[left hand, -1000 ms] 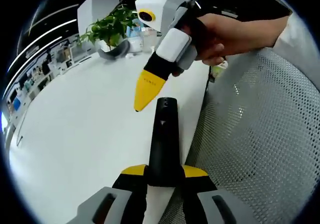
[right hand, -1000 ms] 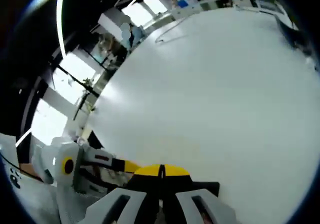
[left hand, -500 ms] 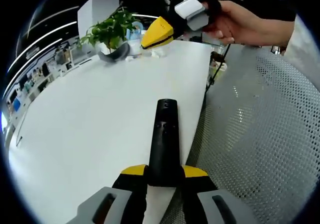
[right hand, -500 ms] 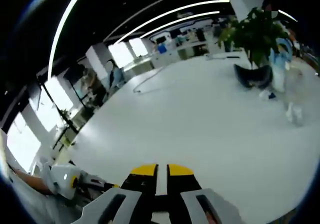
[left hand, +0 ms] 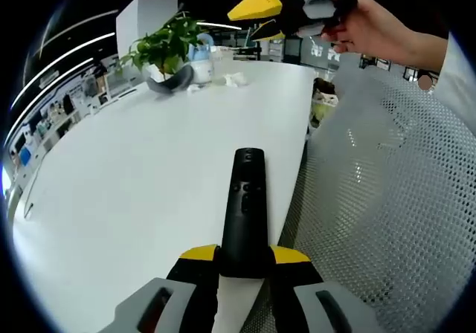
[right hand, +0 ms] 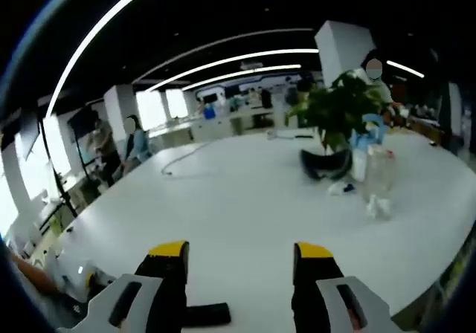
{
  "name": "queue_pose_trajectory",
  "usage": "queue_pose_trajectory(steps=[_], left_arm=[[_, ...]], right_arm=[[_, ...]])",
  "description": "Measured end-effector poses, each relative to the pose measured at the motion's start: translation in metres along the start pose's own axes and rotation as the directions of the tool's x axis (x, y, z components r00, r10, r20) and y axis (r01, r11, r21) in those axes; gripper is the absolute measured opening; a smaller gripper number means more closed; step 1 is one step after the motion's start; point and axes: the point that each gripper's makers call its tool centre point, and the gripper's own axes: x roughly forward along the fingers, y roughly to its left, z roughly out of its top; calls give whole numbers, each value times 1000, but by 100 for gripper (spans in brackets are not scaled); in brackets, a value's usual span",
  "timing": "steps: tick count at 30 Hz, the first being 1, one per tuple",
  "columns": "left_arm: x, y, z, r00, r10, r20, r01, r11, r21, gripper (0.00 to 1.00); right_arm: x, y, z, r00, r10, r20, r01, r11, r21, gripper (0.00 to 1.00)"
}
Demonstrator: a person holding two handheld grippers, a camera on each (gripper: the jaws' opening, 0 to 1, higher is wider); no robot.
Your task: Press the specified remote control buttons in sequence, fully releasing each button before pressing the next.
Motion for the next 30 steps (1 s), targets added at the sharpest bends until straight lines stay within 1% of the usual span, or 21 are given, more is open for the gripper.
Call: queue_pose_trajectory(steps=[1,3,5,7,8,9,10,11,12,13,15,17,18,20,22,24,25,26,28,30], left_arm=[[0,0,0,1000,-1,0,1,1000,1,25],[0,0,0,1000,-4,0,4,1000,5,25],[0,0,0,1000,-7,-2,7,1000,8,25],[0,0,0,1000,-14,-1,15,1000,15,25],[0,0,0,1000,-18,-1,18,1000,18,25],[0,1,1,1000,-18,-2,18,1000,18,25],[0,2,1,1000,-17,-2,17,1000,17,25],[1,3,1,1000,-16,-1,16,1000,17,25],[1,2,1,1000,-18,-2,19,1000,20,25],[1,3,2,1000,-18,-1,18,1000,18,25],[2,4,3,1000,-18,1,18,1000,19,25],[2,4,3,1000,-19,-1,19,1000,20,25],[3,5,4,1000,-19,-4,19,1000,22,25],[4,6,4,1000,-22,-5,22,999,25,25],[4,6,4,1000,-21,-7,22,999,26,25],[4,7,4,1000,-28,-9,28,999,30,25],[3,7,5,1000,-29,-9,29,999,35,25],[4,8,4,999,-31,-9,31,999,30,25],[3,10,4,1000,-28,-14,29,999,33,25],[2,16,4,999,-21,-25,21,999,26,25]], right_arm=[[-1,-3,-5,1000,-22,1,22,1000,9,65],[-2,-5,-9,999,-34,12,34,999,17,71],[-3,-7,-11,999,-43,26,42,999,29,74],[-3,-11,-12,996,-76,46,75,997,38,81],[-3,-13,-10,994,-95,57,93,995,25,85],[-3,-18,-7,989,-125,85,126,992,-5,87],[-3,-21,-6,984,-146,99,149,988,-25,88],[-4,-26,-5,976,-189,107,196,979,-52,90],[-5,-29,-5,969,-218,112,227,971,-73,91],[-5,-29,-4,966,-228,119,239,967,-91,93],[-5,-23,-2,968,-207,138,223,969,-106,94],[-3,-25,-4,971,-202,128,214,972,-94,95],[-2,-26,-8,974,-198,108,206,976,-70,94],[-2,-27,-9,976,-192,101,198,979,-55,92],[-1,-24,-10,977,-191,99,199,977,-71,90],[1,-22,-12,978,-188,85,196,976,-96,90],[2,-23,-13,978,-190,81,198,975,-105,90],[2,-28,-17,976,-210,58,215,971,-109,90],[1,-30,-18,975,-217,56,221,970,-99,90],[0,-33,-18,973,-226,55,230,968,-94,89]])
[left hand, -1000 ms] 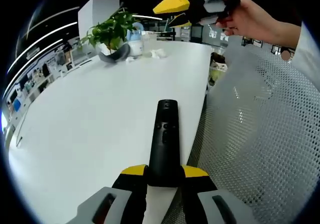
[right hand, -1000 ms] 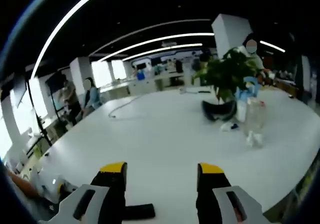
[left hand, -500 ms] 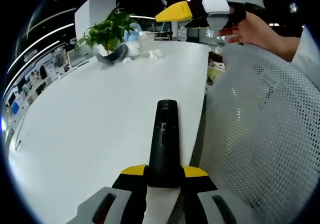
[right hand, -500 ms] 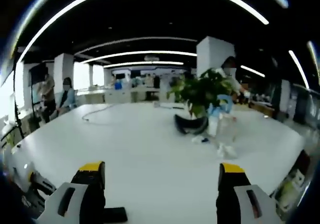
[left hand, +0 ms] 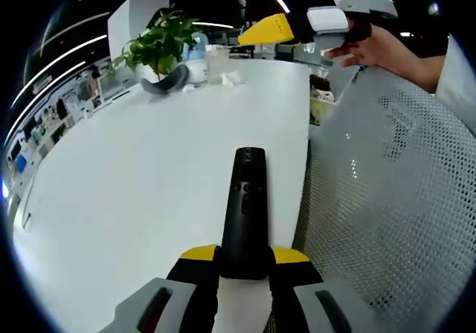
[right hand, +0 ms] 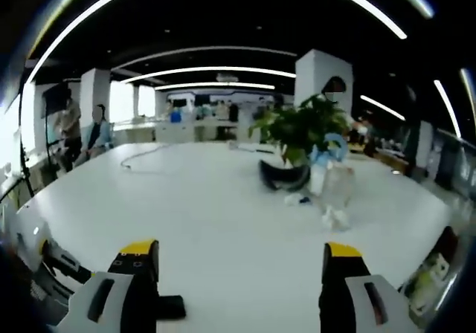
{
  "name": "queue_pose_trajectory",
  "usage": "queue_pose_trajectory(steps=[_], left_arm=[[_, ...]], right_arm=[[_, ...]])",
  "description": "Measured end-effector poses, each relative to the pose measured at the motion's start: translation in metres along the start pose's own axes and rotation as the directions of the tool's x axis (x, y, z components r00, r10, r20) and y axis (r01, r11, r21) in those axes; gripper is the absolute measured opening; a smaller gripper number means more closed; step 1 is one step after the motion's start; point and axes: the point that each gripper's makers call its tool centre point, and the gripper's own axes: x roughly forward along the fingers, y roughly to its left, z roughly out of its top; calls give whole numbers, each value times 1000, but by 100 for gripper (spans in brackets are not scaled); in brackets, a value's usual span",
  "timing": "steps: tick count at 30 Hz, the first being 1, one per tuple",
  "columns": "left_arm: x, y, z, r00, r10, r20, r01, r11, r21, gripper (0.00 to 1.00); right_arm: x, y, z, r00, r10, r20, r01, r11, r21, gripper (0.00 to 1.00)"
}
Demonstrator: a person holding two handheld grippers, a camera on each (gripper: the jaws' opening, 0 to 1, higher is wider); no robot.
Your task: Press the specified remote control buttons in sequence, fully releasing each button before pressing the next.
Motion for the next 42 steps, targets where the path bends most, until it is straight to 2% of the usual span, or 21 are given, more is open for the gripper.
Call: queue_pose_trajectory(steps=[5,8,11,13,15,16,17,19,21,37,40,42], left_arm=[[-2,15,-3,999,24,-28,-25,1000,-15,25],[-7,22,-4,999,12,-52,-14,999,-38,25],[-5,26,-6,997,9,-79,-10,1000,-15,25],[-5,29,-7,996,-16,-87,17,1000,18,25],[-5,36,-6,996,-19,-82,20,1000,17,25],[-4,39,-6,996,-21,-83,21,1000,-6,25],[-4,46,-5,997,-7,-82,7,1000,4,25],[-7,50,-7,995,-20,-99,17,999,-37,25],[-8,59,-7,994,-17,-107,15,1000,-18,25],[-1,81,-6,980,-72,-187,83,995,53,24],[0,84,-5,977,-72,-199,85,995,56,24],[1,84,-4,974,-74,-212,92,993,74,24]], right_arm=[[1,2,-4,1000,18,-24,-18,1000,-3,88],[2,2,-6,999,20,-35,-20,1000,9,86],[2,2,-7,999,18,-38,-18,1000,10,86],[2,3,-8,999,23,-44,-23,1000,7,85],[1,3,-7,999,24,-41,-24,1000,7,84],[1,2,-6,999,20,-36,-20,1000,8,83],[1,2,-7,999,19,-37,-18,1000,11,83],[2,1,-8,999,20,-43,-20,1000,17,83],[2,4,-9,998,30,-51,-30,999,14,83],[4,5,-14,996,37,-78,-37,999,10,81],[0,2,-8,998,33,-45,-32,999,26,75],[0,1,-8,999,26,-45,-25,999,35,77]])
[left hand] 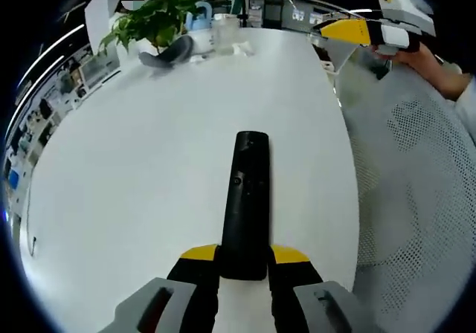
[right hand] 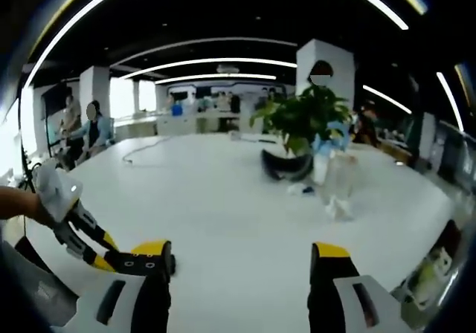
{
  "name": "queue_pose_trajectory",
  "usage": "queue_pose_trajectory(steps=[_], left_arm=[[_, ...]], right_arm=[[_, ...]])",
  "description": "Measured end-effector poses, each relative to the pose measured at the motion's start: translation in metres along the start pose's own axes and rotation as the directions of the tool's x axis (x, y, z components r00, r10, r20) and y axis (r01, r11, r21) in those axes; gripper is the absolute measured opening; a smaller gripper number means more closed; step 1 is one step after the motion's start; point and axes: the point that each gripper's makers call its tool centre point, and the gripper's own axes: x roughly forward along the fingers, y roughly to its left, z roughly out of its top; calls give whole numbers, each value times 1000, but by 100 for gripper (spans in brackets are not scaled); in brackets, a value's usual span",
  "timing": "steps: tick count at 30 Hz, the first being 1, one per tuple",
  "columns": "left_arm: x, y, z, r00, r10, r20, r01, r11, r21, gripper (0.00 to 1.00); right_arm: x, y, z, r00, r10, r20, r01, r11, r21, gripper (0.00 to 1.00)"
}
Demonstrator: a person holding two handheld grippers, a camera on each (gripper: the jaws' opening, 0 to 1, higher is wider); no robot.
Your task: Press the specified remote control buttons in sequence, fully releasing each button before pressing the next.
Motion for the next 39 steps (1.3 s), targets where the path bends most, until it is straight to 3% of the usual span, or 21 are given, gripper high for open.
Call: queue_pose_trajectory(steps=[17,39], left_arm=[[3,27,5,999,2,-46,-2,1000,7,24],[6,56,11,996,5,-85,-4,1000,15,24]], right_arm=[[3,8,-5,999,26,-29,-27,999,-47,80],[4,13,-6,998,52,-35,-53,998,-43,78]])
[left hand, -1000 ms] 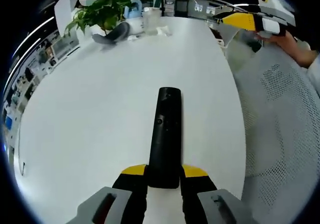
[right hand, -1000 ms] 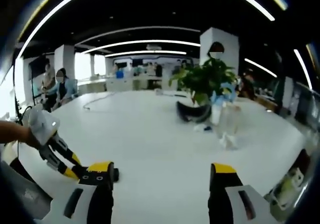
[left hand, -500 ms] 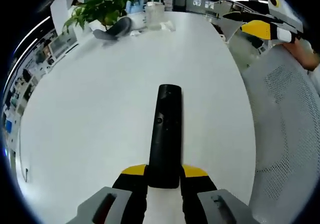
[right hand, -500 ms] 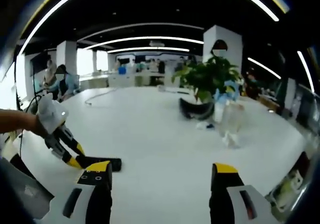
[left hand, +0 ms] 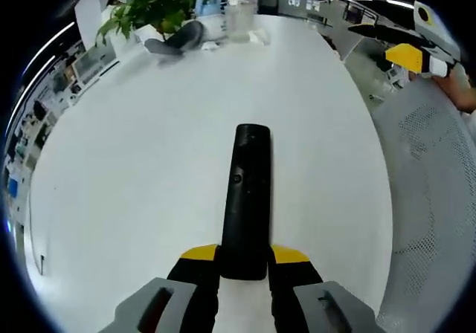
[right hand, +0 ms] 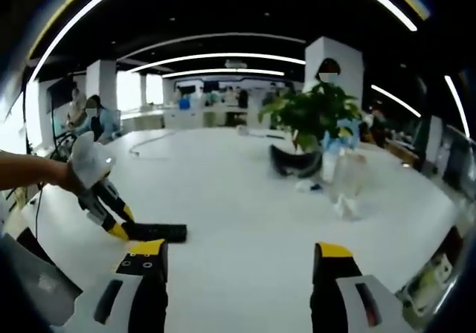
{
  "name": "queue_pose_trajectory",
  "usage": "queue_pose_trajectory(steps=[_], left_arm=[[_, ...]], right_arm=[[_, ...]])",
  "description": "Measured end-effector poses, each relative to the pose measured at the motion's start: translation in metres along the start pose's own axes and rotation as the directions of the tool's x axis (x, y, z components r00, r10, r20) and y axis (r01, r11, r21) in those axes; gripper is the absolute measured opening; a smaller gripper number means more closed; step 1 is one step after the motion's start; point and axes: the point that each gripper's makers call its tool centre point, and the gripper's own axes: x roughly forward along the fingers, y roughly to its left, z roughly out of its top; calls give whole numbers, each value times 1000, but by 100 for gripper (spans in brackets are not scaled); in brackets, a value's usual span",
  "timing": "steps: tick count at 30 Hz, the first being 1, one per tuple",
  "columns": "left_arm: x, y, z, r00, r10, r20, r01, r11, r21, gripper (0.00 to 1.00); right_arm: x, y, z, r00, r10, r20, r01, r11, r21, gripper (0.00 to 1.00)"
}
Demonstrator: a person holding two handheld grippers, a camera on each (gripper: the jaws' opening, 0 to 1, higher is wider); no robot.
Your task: Press the specified remote control buttons in sequence, fully releasing each button before pressing the next.
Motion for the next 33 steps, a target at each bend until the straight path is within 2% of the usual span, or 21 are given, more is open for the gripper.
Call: queue_pose_trajectory(steps=[9,25,33], left_arm=[[2,16,3,1000,12,-22,-12,1000,-25,24],[4,38,8,1000,1,-22,-1,1000,-6,24],[6,44,11,998,-9,-57,10,1000,12,24]], right_arm=[[1,0,-3,1000,-2,-14,2,1000,-10,77],[2,6,-4,1000,19,-25,-19,1000,-22,76],[1,3,-4,1000,9,-27,-9,1000,-20,76]])
